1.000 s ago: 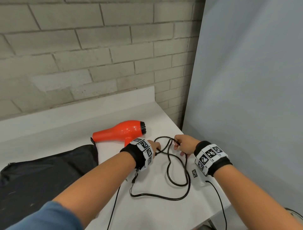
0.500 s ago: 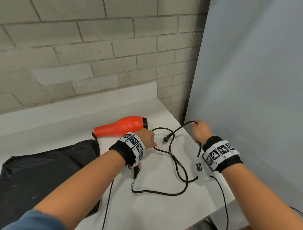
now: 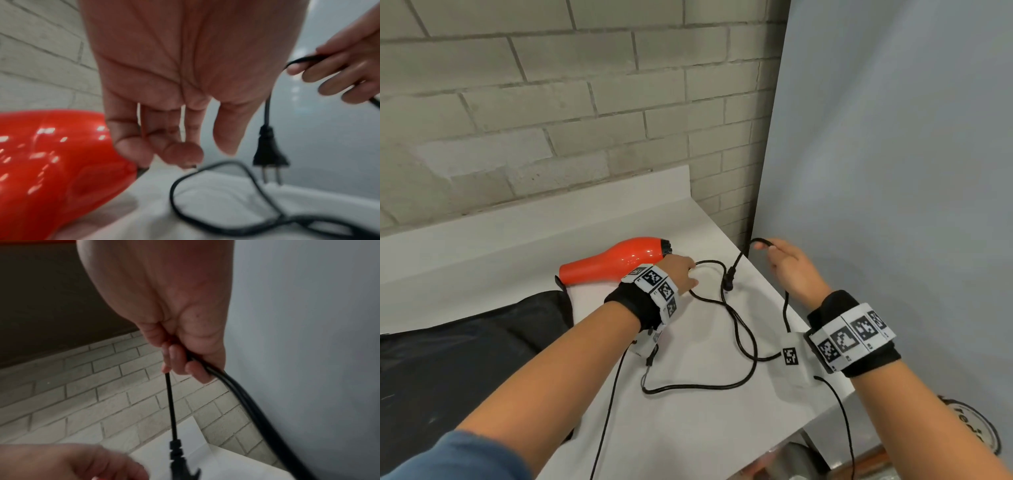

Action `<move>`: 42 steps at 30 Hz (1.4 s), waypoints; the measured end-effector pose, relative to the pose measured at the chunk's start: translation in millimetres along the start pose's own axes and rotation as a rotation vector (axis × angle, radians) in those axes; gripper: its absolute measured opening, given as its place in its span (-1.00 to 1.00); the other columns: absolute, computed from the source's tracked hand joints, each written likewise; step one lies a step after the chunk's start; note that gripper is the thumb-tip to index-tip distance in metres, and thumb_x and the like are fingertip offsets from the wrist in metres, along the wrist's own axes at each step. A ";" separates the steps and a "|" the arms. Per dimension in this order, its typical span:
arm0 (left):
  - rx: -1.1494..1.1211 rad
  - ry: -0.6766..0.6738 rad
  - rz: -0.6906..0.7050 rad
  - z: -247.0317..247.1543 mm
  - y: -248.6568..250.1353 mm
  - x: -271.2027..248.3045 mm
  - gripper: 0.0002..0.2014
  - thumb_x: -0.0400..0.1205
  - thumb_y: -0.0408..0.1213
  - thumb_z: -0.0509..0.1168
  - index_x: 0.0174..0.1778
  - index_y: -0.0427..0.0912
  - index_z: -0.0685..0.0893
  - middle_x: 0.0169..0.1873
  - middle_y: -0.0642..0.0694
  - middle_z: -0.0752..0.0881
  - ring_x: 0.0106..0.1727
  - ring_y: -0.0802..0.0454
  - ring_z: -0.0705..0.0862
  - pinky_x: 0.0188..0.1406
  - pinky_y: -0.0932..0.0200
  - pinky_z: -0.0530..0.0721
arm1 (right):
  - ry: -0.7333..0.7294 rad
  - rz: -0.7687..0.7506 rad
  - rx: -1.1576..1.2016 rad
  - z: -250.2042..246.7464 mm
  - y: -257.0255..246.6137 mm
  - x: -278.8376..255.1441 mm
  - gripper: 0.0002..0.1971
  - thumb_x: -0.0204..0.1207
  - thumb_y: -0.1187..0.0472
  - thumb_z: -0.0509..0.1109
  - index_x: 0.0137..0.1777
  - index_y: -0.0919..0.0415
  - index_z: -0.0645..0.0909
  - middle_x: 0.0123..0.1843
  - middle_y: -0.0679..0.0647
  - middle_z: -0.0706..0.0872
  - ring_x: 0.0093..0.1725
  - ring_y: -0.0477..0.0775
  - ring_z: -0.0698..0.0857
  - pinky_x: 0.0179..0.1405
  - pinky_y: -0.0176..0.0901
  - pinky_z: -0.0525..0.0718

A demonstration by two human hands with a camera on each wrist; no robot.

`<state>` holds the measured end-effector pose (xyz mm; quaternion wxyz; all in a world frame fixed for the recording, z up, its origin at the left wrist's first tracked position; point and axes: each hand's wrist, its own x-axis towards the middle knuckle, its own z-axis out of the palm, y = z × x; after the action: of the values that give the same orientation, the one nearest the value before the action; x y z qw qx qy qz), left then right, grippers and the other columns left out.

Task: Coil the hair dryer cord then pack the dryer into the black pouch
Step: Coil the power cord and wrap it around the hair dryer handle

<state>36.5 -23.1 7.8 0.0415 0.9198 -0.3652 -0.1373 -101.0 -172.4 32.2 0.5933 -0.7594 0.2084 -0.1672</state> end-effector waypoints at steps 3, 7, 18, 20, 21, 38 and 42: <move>-0.452 0.195 0.225 -15.8 12.2 -19.7 -0.35 0.58 -0.04 0.24 0.56 0.06 0.11 0.44 -0.07 0.37 0.23 -0.04 0.57 0.20 0.22 0.52 | -0.163 -0.069 -0.068 3.4 -2.1 -5.7 -0.67 0.65 0.35 0.05 0.19 0.08 0.60 -0.41 -0.08 0.41 -0.38 -0.09 0.38 -0.34 -0.32 0.37; -0.658 0.149 0.417 -22.3 28.7 -35.5 -0.70 0.67 -0.10 0.10 0.33 0.11 0.37 0.12 -0.01 0.56 -0.13 0.05 0.66 -0.26 0.47 0.55 | -0.298 -0.241 -0.072 12.2 -8.2 -12.2 -0.62 0.62 0.36 0.14 0.18 -0.16 0.56 -0.39 -0.13 0.48 -0.32 -0.13 0.44 -0.25 -0.31 0.48; -0.754 0.320 0.128 -52.3 -24.1 -58.4 -0.73 0.62 -0.03 0.18 -0.34 -0.07 0.53 -0.48 0.03 0.46 -0.43 0.11 0.44 -0.40 0.30 0.45 | -0.286 0.049 -0.569 -14.2 17.4 6.1 -0.73 0.60 0.35 0.15 0.03 0.08 0.66 -0.04 0.09 0.63 -0.25 -0.04 0.61 -0.32 -0.37 0.56; -0.770 0.366 0.108 -58.6 -27.0 -62.7 -0.73 0.59 -0.03 0.23 -0.37 -0.07 0.56 -0.50 0.04 0.47 -0.42 0.09 0.44 -0.33 0.25 0.42 | -0.414 0.079 -0.747 3.1 22.6 12.8 -0.70 0.59 0.37 0.13 0.09 0.17 0.68 -0.04 0.09 0.62 -0.22 0.02 0.60 -0.47 -0.47 0.53; -0.790 0.379 0.094 -60.1 -27.7 -64.3 -0.73 0.58 -0.03 0.25 -0.40 -0.06 0.56 -0.51 0.04 0.47 -0.44 0.11 0.44 -0.35 0.28 0.43 | -0.459 0.090 -0.818 14.5 24.3 14.5 -0.69 0.58 0.37 0.12 0.14 0.21 0.67 -0.01 0.13 0.65 -0.19 0.05 0.61 -0.47 -0.47 0.53; -0.628 0.127 -0.071 -50.0 -38.3 -70.1 -0.64 0.64 -0.28 0.17 -0.50 -0.19 0.60 -0.81 0.20 0.55 -0.67 0.38 0.49 -0.56 0.54 0.39 | -0.269 -0.089 -0.567 42.3 13.9 17.9 -0.91 0.59 0.39 0.13 -0.12 0.23 0.41 -0.29 0.13 0.48 -0.27 0.14 0.49 -0.24 0.00 0.61; -0.585 0.049 -0.164 -48.6 -42.8 -68.0 -0.66 0.64 -0.21 0.15 -0.41 -0.22 0.68 -0.46 -0.06 0.59 -0.62 0.13 0.37 -0.72 0.39 0.28 | -0.148 -0.168 -0.310 27.0 5.7 9.4 -0.78 0.62 0.28 0.16 -0.28 0.12 0.37 -0.38 0.08 0.47 -0.42 0.05 0.52 -0.47 -0.38 0.62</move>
<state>31.2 53.4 61.9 0.3020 0.8984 -0.2335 -0.2173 -80.0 -156.0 20.3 0.4670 -0.8666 0.1231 -0.1257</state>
